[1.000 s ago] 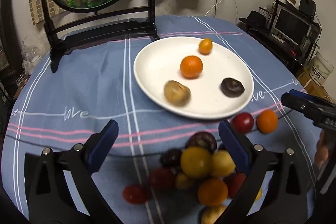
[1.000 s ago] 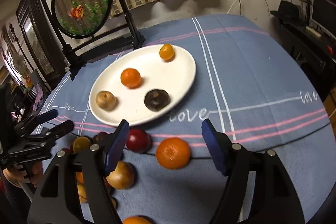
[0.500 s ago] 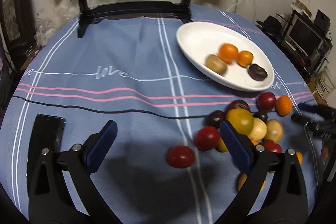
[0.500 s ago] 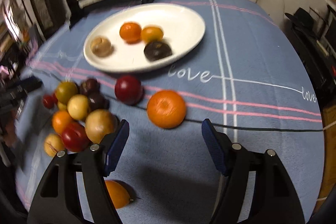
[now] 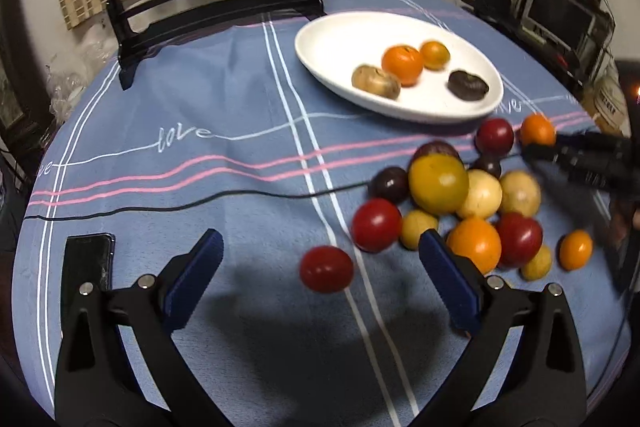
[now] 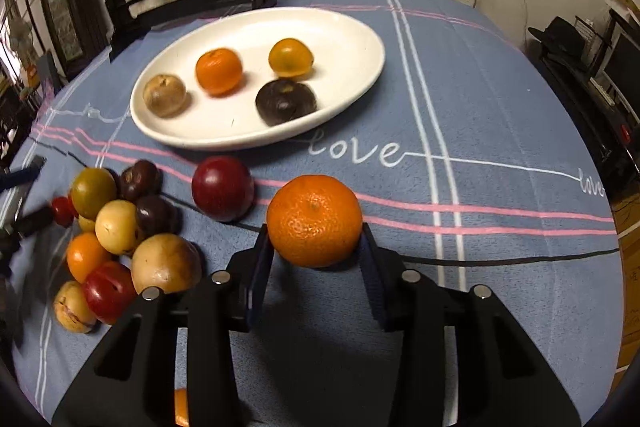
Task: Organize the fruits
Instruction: 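Grasp the red tomato with the left tool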
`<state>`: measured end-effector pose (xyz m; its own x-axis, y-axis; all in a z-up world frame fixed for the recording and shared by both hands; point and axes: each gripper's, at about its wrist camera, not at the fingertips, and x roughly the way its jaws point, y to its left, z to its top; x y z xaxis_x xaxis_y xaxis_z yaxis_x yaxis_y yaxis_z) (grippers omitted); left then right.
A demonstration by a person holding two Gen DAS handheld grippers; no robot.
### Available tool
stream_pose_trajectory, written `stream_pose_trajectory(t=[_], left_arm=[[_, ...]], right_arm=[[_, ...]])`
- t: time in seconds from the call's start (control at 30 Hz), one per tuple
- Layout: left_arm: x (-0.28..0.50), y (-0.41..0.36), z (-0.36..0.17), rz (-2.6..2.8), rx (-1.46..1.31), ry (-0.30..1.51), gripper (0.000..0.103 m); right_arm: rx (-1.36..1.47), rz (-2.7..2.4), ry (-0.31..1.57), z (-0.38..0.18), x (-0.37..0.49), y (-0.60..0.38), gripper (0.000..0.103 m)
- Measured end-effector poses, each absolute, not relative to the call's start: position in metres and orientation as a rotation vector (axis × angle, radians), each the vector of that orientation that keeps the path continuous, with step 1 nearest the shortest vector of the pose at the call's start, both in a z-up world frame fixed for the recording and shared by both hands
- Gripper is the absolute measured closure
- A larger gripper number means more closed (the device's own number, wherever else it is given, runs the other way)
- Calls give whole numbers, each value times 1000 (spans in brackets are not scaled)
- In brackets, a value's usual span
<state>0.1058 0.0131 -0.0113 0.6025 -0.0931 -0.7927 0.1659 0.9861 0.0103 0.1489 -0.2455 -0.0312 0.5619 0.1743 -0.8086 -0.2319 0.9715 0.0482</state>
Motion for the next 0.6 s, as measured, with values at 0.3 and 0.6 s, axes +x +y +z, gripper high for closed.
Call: stream_pose_trajectory(t=[0.3,0.6], left_arm=[[108,16,-25,-162,93,936,38],[107,4,-36,-198,139,982,64]], right_arm=[[-25,243,925,-23,146,-253,61],[-25,252,918,-22,142,-252,61]])
